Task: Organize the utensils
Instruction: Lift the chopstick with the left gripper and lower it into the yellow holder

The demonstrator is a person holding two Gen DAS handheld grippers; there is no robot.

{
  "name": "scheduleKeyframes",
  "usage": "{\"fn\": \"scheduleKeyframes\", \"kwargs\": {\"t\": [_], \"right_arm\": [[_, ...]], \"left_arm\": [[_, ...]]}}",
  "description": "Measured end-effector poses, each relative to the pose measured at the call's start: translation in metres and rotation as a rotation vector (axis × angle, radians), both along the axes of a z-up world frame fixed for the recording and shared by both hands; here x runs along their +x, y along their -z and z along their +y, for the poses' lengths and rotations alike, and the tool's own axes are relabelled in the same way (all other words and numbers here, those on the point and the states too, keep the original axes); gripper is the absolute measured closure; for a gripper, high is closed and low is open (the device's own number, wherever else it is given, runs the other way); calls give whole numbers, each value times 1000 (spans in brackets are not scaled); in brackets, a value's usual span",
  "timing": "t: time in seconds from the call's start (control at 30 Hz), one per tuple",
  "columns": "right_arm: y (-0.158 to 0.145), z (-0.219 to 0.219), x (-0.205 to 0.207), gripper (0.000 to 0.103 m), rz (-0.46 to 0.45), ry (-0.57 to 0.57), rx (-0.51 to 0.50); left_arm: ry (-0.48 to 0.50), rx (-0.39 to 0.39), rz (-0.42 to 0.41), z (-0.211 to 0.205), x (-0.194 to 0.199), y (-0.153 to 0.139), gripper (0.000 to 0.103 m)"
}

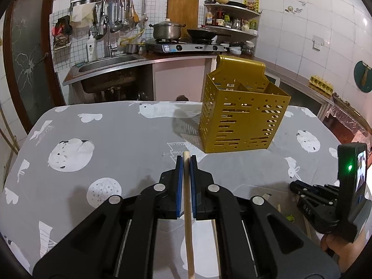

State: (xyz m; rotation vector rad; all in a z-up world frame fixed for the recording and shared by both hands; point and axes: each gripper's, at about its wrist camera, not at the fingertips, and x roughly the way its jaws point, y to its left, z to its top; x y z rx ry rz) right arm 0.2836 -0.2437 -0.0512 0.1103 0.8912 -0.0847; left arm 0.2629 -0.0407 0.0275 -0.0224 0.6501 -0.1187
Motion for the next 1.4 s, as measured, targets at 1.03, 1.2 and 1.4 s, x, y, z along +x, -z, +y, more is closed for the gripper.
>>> {"fn": "scheduleKeyframes", "kwargs": {"t": [1.03,1.2,1.4], "right_arm": [[-137,-31,-45,98,-669,47,84],[-149,-28,-43,98,-721,36,62],[-165,-23,-38,98,-754,33,37]], "left_arm": [[-6,-42,-288,1,-10,-58,98],[-7,-57,-323,1,-2,-66,98],[-29,-46,-365,-3,8,-79,98]]}}
